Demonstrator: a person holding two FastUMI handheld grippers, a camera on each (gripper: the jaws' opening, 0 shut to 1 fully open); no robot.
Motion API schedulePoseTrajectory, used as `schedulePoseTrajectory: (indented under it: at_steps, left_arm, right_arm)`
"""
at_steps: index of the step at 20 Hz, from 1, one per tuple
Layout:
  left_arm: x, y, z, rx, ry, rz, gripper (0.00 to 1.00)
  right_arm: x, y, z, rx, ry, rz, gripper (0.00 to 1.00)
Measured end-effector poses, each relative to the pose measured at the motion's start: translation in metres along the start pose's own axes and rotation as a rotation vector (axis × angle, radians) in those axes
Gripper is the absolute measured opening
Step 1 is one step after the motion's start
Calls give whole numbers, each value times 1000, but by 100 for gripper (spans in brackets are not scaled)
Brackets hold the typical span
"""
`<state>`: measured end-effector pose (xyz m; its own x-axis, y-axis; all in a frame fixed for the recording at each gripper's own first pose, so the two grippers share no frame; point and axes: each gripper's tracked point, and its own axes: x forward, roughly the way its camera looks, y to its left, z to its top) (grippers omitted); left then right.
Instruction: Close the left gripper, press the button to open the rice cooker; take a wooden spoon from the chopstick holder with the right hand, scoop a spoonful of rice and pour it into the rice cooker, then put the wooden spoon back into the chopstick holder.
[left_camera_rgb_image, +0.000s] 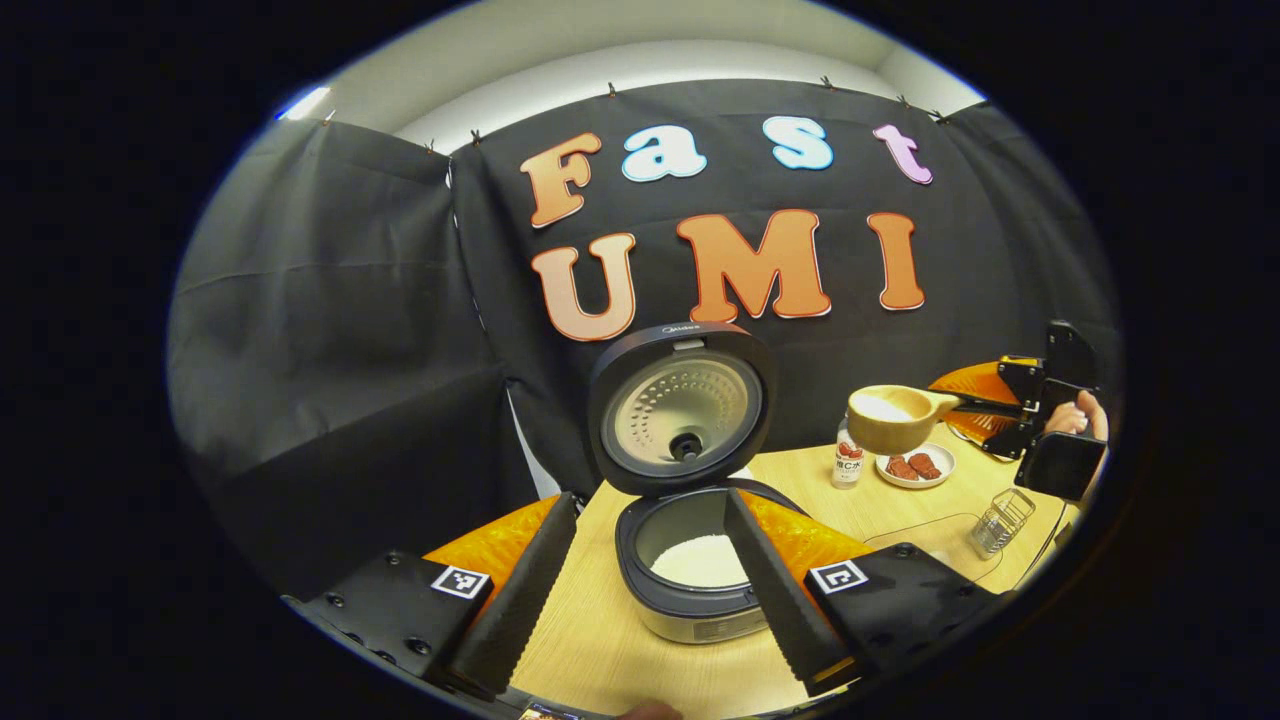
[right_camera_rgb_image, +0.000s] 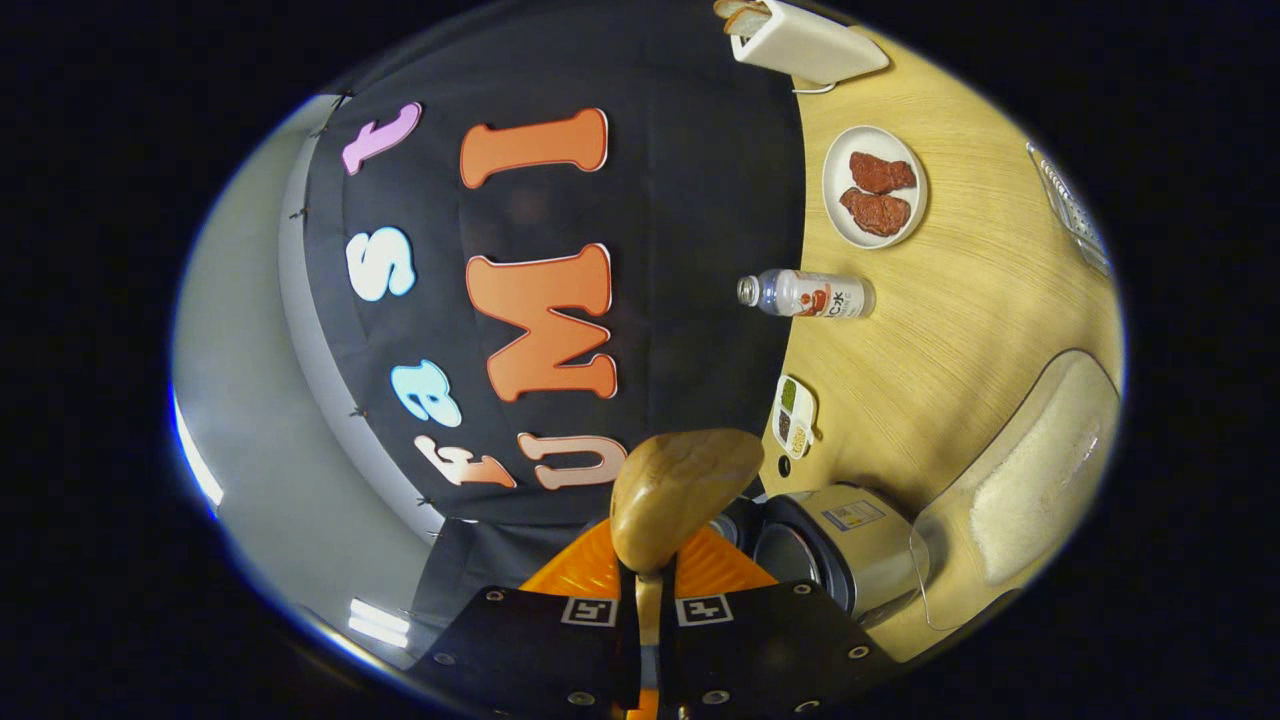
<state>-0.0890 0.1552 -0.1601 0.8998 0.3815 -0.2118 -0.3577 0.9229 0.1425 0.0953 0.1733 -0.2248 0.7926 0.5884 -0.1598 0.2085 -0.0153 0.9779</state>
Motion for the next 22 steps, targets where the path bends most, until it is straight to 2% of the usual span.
schedulePoseTrajectory:
  at_steps: [1,2,3,4,5,6,7,9,10,13,20,21,22]
  left_arm:
    - [-3,1,4,8,-28,3,94]
    - [-6,4,9,15,-56,11,100]
    - [-7,7,12,17,-76,17,94]
    - [-9,9,13,18,-88,27,100]
    - [-10,10,16,14,-101,27,94]
    - [-13,9,18,14,-111,25,100]
    - [-14,8,20,18,-120,22,94]
    - [-16,6,23,17,-135,9,100]
    - [-17,2,24,13,-143,-4,94]
    - [-20,1,22,12,-154,-8,94]
    - [-14,12,-2,17,-92,-20,94]
    - [-13,12,-3,28,-87,-25,100]
    - [-12,12,-5,36,-85,-28,94]
  right_arm:
    - [6,2,-6,-26,10,-11,7]
    - [12,3,-11,-51,16,-23,7]
    - [16,5,-17,-76,29,-33,7]
    - [23,7,-21,-94,39,-38,7]
    - [29,10,-27,-108,50,-41,7]
    - [36,13,-31,-125,60,-43,7]
    - [43,16,-38,-145,72,-45,7]
    - [57,17,-50,-194,95,-60,7]
    - [65,15,-56,-223,109,-76,7]
    - [80,2,-74,-326,147,-143,7]
    - [106,-42,-110,-613,207,-295,7]
    - [107,-46,-112,-658,212,-313,7]
    - [108,-49,-115,-704,218,-328,7]
